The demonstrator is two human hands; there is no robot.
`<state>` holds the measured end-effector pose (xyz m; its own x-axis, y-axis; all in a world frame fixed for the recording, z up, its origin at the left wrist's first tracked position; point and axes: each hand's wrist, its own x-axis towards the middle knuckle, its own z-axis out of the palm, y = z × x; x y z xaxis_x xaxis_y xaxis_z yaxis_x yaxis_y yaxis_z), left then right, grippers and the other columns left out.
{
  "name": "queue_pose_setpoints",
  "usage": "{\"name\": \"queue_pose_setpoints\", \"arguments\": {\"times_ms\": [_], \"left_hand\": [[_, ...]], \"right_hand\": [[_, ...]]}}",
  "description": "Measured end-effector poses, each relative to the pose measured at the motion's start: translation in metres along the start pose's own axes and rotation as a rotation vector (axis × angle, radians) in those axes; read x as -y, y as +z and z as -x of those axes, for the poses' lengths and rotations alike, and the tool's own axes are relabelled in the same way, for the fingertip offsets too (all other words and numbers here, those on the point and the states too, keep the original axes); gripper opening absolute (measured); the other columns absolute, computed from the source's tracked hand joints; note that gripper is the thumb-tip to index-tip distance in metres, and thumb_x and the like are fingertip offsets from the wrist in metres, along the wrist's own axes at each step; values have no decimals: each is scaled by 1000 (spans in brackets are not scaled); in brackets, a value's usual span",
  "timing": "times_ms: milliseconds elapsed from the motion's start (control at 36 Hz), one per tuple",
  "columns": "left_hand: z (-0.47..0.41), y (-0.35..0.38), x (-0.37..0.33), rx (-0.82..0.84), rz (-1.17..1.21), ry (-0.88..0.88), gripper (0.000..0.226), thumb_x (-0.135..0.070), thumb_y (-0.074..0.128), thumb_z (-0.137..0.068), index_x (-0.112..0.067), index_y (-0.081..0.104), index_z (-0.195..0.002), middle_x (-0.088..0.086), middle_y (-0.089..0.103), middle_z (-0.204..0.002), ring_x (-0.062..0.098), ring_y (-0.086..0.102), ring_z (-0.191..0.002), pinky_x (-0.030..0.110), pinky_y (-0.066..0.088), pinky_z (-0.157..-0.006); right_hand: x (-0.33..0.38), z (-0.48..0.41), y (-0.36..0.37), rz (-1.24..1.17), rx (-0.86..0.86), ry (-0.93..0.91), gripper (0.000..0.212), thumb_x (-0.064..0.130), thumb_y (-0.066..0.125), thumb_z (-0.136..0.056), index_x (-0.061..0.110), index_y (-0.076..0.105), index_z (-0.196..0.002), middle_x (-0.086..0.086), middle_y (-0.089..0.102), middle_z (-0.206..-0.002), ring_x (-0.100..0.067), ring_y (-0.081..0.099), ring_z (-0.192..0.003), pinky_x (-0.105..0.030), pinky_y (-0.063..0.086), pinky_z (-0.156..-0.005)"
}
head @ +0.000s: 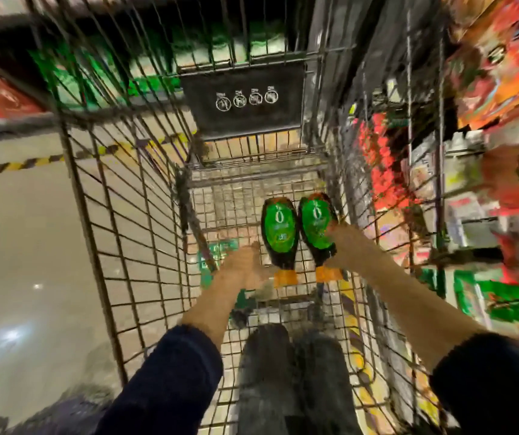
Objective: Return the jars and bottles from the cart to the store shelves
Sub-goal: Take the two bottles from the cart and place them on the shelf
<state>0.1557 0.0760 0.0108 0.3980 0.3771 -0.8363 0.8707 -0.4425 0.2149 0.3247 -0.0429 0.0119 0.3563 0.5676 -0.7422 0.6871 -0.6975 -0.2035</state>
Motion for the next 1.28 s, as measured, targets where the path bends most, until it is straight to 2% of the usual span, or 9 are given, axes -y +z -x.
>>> {"name": "queue_pose_setpoints", "arguments": {"times_ms": [139,250,333,444,833,917,972,1167,1278], "left_hand": [[-32,19,-7,-1,144,44,74,-53,60,-83,-5,38,-135,19,62,-118,33,60,-107,36,48,-84],[-59,33,-12,-64,318,36,90,-48,66,-81,-13,15,-146,17,58,-126,34,57,-114,37,47,-89],[-72,44,-14,-128,460,5,96,-44,75,-74,-11,16,-142,15,54,-131,34,53,-119,37,45,-92],[-82,54,-14,-129,682,14,99,-26,82,-69,-7,16,-140,12,55,-128,30,53,-119,29,42,-93],[-76,41,-5,-129,772,29,86,-16,81,-69,-6,27,-135,-3,48,-116,9,43,-109,9,32,-85],[-70,38,0,-117,844,7,89,-18,83,-67,-9,26,-135,1,50,-128,14,44,-121,30,37,-107],[-62,33,2,-111,871,-2,92,-21,84,-66,-12,26,-136,-1,50,-127,18,45,-123,42,42,-105],[-44,17,12,-138,908,63,89,-13,82,-68,-12,27,-137,-2,52,-124,11,47,-119,23,39,-101],[-32,2,11,-134,946,83,76,-3,78,-72,-12,30,-131,-10,52,-107,4,48,-105,0,40,-74]], "right_hand": [[-8,-31,16,-28,29,57,80,31,78,-69,3,39,-133,-20,49,-130,-33,48,-120,-38,45,-96],[-9,-53,29,-63,-10,127,78,42,71,-75,2,40,-134,-19,43,-136,-32,44,-124,-36,41,-99],[-11,-62,35,-149,-35,180,73,38,72,-76,0,41,-131,-19,52,-128,-31,49,-120,-34,42,-96],[-12,-69,38,-364,-29,340,94,26,81,-67,0,25,-138,-20,51,-130,-35,48,-123,-40,42,-100],[-13,-73,40,-578,34,435,96,22,82,-66,5,22,-139,-16,42,-139,-33,38,-131,-40,33,-108],[-13,-70,40,-643,81,478,94,25,84,-63,4,29,-137,-15,45,-136,-31,41,-129,-38,36,-107],[-11,-70,39,-684,79,506,99,22,86,-59,5,29,-138,-15,45,-137,-31,41,-129,-39,35,-109],[-6,-72,43,-744,13,561,103,21,91,-47,4,34,-131,-13,49,-132,-30,46,-125,-40,40,-106],[0,-64,37,-801,52,530,79,17,87,-59,1,46,-124,-13,57,-123,-29,52,-118,-37,46,-95]]}}
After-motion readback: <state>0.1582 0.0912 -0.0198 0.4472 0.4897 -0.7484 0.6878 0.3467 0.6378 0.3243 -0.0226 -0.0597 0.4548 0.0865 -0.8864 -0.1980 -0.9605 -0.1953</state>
